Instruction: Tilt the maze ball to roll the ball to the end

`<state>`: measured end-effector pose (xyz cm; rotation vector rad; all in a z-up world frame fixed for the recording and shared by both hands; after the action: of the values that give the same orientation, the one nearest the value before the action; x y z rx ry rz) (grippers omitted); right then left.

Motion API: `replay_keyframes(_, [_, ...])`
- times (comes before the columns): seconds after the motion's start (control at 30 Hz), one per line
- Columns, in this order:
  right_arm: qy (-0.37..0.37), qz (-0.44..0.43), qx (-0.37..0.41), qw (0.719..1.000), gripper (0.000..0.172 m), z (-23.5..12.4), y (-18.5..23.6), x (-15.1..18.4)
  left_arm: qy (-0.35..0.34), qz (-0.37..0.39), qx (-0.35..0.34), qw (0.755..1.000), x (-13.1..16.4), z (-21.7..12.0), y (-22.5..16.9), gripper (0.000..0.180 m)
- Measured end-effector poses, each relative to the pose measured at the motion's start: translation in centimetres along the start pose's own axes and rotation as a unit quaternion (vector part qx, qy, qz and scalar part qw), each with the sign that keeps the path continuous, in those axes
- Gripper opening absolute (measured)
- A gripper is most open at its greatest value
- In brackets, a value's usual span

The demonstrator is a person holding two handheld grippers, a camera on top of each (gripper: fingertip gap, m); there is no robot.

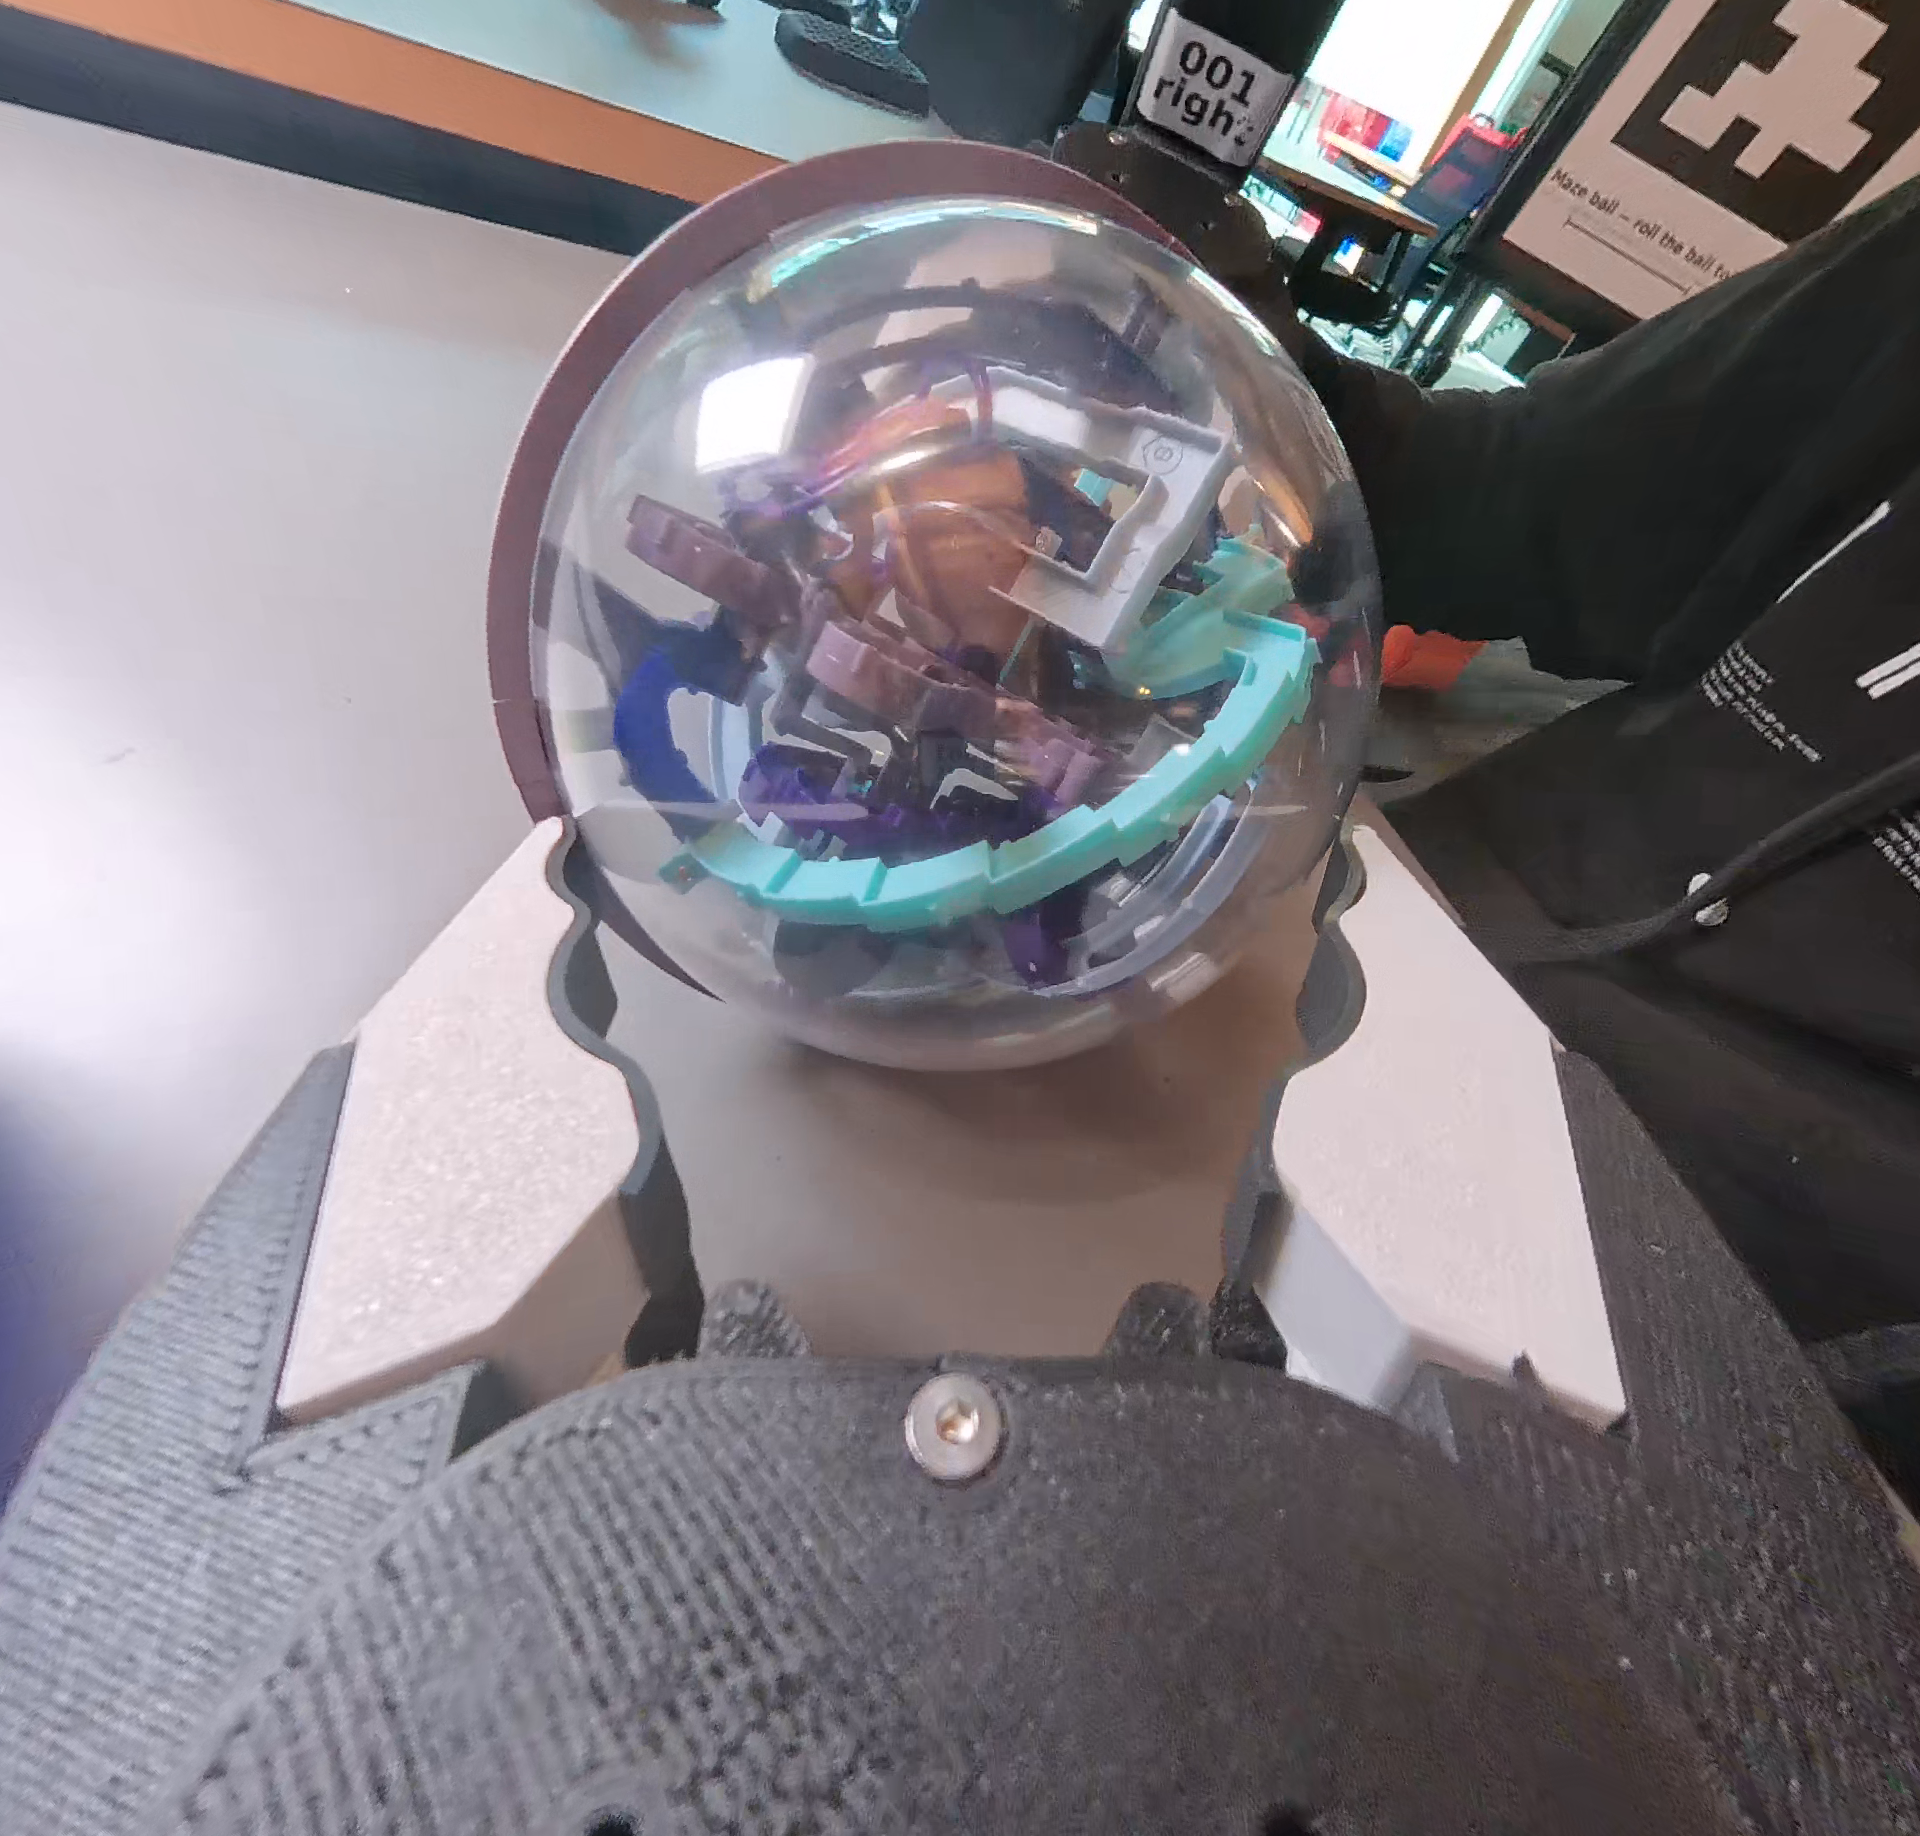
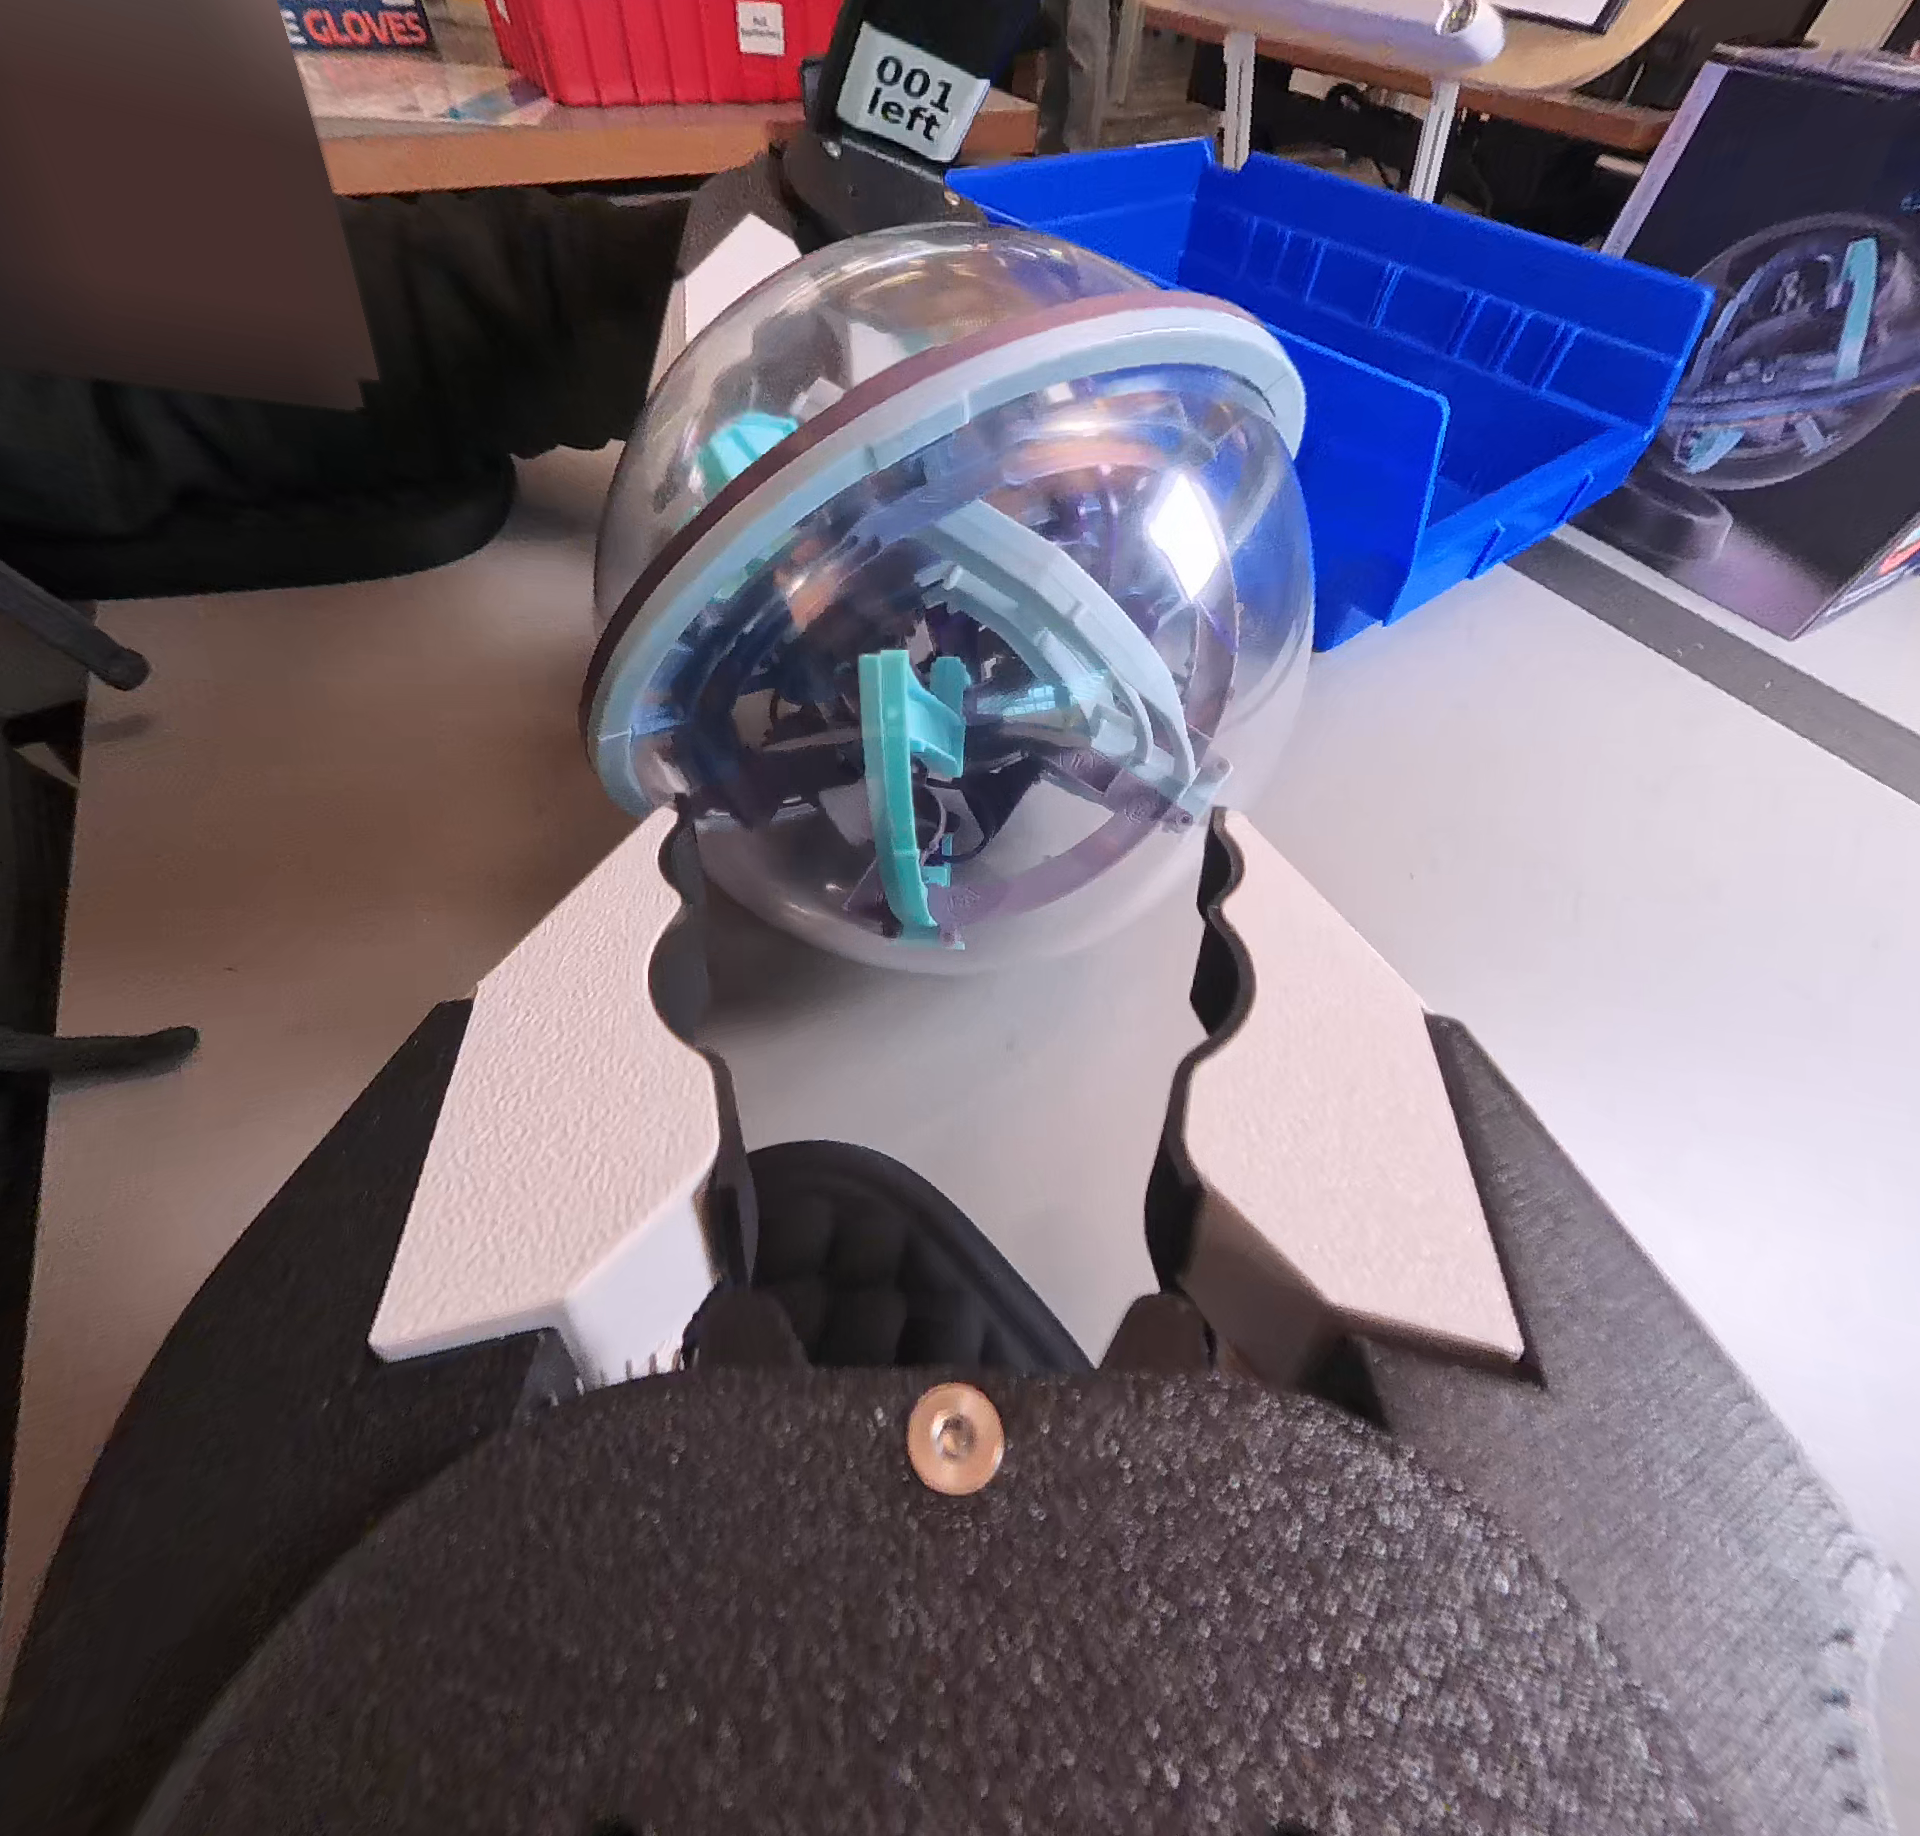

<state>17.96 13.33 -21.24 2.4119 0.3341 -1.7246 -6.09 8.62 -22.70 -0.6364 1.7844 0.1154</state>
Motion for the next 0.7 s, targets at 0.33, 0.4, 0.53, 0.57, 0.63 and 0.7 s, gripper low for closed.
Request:
replay_keyframes(0.33, [-0.026, -0.033, -0.001, 0.999, 0.088, 0.2, 0.7, -0.9, -0.011, 0.061, 0.004, 0.998, 0.6, -1.0, -0.4, 0.134])
replay_keyframes(0.4, [-0.032, -0.027, 0.001, 0.999, 0.091, 0.2, 0.6, -0.7, -0.011, 0.065, 0.002, 0.998, 0.6, -1.0, -0.4, 0.133])
replay_keyframes(0.53, [-0.015, 0.002, 0.000, 1.000, 0.108, 0.2, 0.0, 0.4, -0.014, 0.078, -0.001, 0.997, 0.7, -1.0, -0.6, 0.128])
replay_keyframes(0.57, [-0.005, 0.003, -0.004, 1.000, 0.112, 0.3, 0.0, 0.7, -0.014, 0.077, 0.000, 0.997, 0.8, -1.1, -0.6, 0.125])
replay_keyframes(0.63, [0.008, -0.001, -0.017, 1.000, 0.115, 0.7, 0.2, 0.8, -0.010, 0.077, 0.002, 0.997, 1.0, -1.2, -0.5, 0.118])
replay_keyframes(0.7, [0.024, -0.012, -0.017, 0.999, 0.117, 1.3, 0.3, 0.7, 0.001, 0.077, -0.001, 0.997, 1.4, -1.0, -0.5, 0.113])
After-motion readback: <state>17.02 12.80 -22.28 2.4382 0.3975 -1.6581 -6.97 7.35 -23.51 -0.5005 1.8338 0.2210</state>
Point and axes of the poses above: each gripper's, where its closed fingertips meet, z out along the fingers, x out of its underside, y = z × x across the jaws, the point moved 9 cm from there along -z, back along the fingers, and after that the axes turned 10 degrees about -x, right-handed, at the moved point
